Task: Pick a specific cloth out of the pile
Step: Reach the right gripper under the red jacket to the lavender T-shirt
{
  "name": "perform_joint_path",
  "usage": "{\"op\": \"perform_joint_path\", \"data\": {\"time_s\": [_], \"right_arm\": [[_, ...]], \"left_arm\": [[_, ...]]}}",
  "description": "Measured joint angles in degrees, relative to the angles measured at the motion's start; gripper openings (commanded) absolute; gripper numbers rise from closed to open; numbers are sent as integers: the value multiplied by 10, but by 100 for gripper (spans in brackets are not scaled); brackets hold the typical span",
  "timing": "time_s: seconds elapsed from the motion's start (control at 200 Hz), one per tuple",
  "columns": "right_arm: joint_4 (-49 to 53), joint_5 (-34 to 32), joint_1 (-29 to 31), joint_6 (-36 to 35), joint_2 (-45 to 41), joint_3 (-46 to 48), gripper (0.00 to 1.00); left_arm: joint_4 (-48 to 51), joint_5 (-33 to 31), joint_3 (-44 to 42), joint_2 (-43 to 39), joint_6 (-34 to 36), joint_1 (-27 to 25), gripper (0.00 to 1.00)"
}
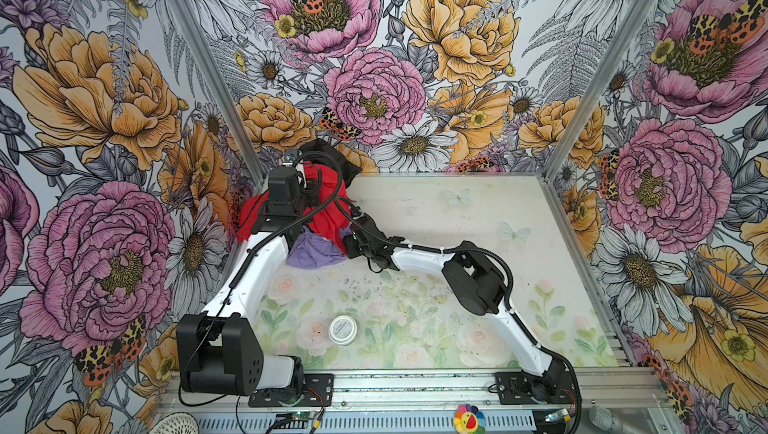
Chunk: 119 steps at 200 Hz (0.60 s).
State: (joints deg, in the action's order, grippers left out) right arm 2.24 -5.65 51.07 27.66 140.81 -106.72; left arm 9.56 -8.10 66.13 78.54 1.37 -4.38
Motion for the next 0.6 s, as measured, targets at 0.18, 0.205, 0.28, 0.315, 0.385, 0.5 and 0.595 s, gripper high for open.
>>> {"op": "perform_joint_path", "data": {"time_s": [0.18,0.205,0.28,0.315,0.385,0.5,0.595], "right_arm": [[22,-8,6,-12,43,-64,37],[26,-9,6,-14,49,-73,35],[35,-17,7,-20,59,-91,26],[39,-21,7,-21,60,-93,22],[45,-26,7,-22,60,-94,13],[48,-30,7,-16,60,-94,4],[48,-34,7,-15,60,-94,0]], "left_arm": [[-1,0,-2,0,-9,2,0],[-1,0,-2,0,-10,2,0],[-3,0,-2,0,-11,2,0],[-4,0,-2,0,-12,2,0],[-5,0,-2,0,-14,2,0],[-7,0,-2,0,-15,2,0],[-9,0,-2,0,-15,2,0]]}}
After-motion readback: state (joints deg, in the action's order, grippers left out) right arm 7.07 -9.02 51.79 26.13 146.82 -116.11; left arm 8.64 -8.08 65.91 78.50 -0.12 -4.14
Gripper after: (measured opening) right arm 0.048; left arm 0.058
